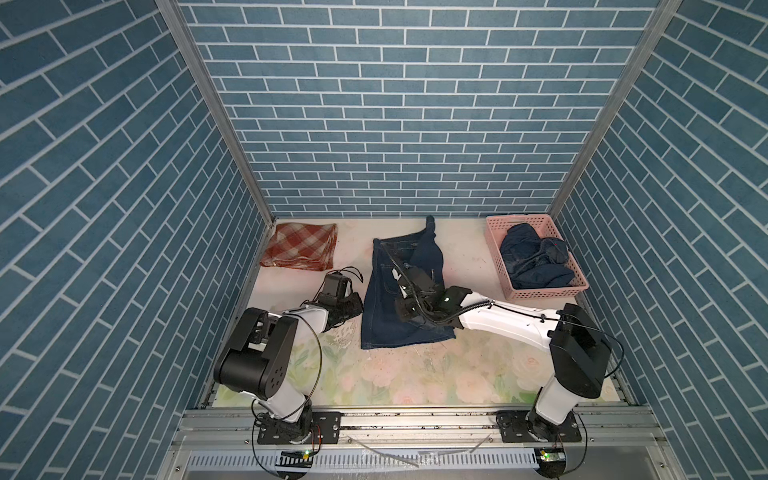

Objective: Fold and stack the skirts

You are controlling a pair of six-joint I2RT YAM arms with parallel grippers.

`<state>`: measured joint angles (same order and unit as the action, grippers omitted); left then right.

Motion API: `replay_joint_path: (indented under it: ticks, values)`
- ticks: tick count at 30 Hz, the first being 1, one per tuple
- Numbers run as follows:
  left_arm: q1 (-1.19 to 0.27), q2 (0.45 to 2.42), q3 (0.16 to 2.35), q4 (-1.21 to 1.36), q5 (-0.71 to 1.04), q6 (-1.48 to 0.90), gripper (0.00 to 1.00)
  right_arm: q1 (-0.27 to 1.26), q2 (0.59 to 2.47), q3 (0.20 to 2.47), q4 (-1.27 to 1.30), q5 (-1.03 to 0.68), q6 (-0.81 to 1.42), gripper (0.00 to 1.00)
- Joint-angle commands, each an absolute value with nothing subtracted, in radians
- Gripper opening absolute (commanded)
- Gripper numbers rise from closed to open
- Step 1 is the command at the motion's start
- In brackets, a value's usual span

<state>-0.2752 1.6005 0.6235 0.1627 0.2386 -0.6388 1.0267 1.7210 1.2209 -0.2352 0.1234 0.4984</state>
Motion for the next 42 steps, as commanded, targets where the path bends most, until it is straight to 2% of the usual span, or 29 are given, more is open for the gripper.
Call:
replay_joint_path:
  ticks: [1, 9, 23, 25, 27, 29, 31, 37, 42]
  values:
    - [-0.281, 1.659, 0.567, 0.082, 0.261, -0.656, 0.08, 1.06, 1.752, 1.284, -0.18, 0.098, 0.581, 0.0]
    - [-0.282, 1.672, 0.545, 0.123, 0.26, -0.662, 0.01, 1.075, 1.847, 1.369, -0.173, 0.033, 0.626, 0.0]
    - [-0.294, 1.689, 0.529, 0.163, 0.262, -0.677, 0.0, 1.093, 1.905, 1.394, -0.148, -0.038, 0.676, 0.0]
    - [-0.296, 1.689, 0.532, 0.16, 0.262, -0.677, 0.0, 1.088, 1.881, 1.368, -0.141, -0.027, 0.678, 0.21]
    - [-0.299, 1.683, 0.531, 0.157, 0.261, -0.677, 0.0, 1.065, 1.831, 1.321, -0.124, -0.012, 0.68, 0.49]
    - [-0.306, 1.683, 0.534, 0.152, 0.257, -0.677, 0.0, 1.021, 1.779, 1.265, -0.106, -0.011, 0.699, 0.61]
    - [-0.322, 1.685, 0.54, 0.147, 0.249, -0.679, 0.0, 0.968, 1.718, 1.199, -0.083, -0.008, 0.722, 0.65]
    - [-0.433, 1.714, 0.565, 0.145, 0.206, -0.72, 0.0, 0.816, 1.518, 1.039, -0.09, 0.053, 0.732, 0.66]
    - [-0.594, 1.771, 0.611, 0.166, 0.146, -0.811, 0.0, 0.708, 1.354, 0.959, -0.142, 0.096, 0.707, 0.67]
